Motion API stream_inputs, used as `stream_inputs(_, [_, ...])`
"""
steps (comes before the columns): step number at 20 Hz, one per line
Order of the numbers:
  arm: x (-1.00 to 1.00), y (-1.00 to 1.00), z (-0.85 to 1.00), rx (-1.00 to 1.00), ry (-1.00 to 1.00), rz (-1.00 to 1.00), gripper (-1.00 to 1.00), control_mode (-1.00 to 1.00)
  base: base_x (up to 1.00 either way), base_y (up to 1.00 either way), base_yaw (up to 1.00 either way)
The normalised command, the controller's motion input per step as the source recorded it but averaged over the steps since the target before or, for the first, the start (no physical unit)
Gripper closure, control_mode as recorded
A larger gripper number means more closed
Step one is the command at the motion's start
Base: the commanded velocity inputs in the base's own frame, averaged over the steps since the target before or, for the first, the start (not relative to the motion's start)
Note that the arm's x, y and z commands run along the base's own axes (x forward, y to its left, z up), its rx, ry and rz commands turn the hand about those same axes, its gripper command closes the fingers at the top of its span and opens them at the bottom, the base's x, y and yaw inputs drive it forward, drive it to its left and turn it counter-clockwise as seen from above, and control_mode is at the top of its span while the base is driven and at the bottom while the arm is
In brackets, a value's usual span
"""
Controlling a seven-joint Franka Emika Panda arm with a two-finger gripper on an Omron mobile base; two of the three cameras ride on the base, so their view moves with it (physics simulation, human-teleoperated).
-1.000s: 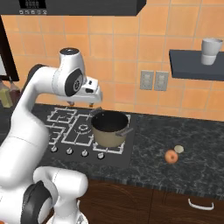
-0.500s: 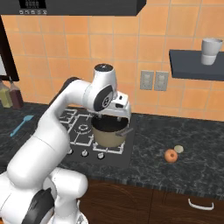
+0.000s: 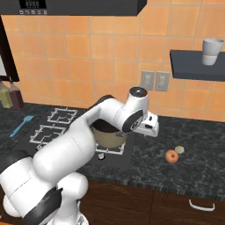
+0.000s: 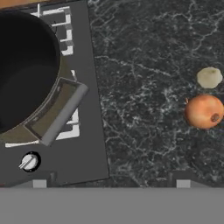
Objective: Put the garlic and onion in the pot. Retrieve the spatula and lightly stir the vegetables in the pot.
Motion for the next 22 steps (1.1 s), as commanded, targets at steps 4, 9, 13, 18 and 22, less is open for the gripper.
stream_inputs(4, [0.18, -1.00, -0.32, 0.00, 0.00, -0.07, -1.00, -1.00, 0.00, 0.00, 0.00])
stream_inputs(9, [0.15, -0.99, -0.23, 0.01, 0.01, -0.02, -1.00, -1.00, 0.00, 0.00, 0.00])
stream_inputs(13, [0.22, -0.85, -0.47, 0.00, 0.06, 0.00, -1.00, -1.00, 0.00, 0.00, 0.00])
stream_inputs(18, [0.25, -0.30, -0.51, 0.00, 0.08, 0.01, -1.00, -1.00, 0.00, 0.00, 0.00])
stream_inputs(22, [0.39, -0.21, -0.44, 0.01, 0.01, 0.04, -1.00, -1.00, 0.00, 0.00, 0.00])
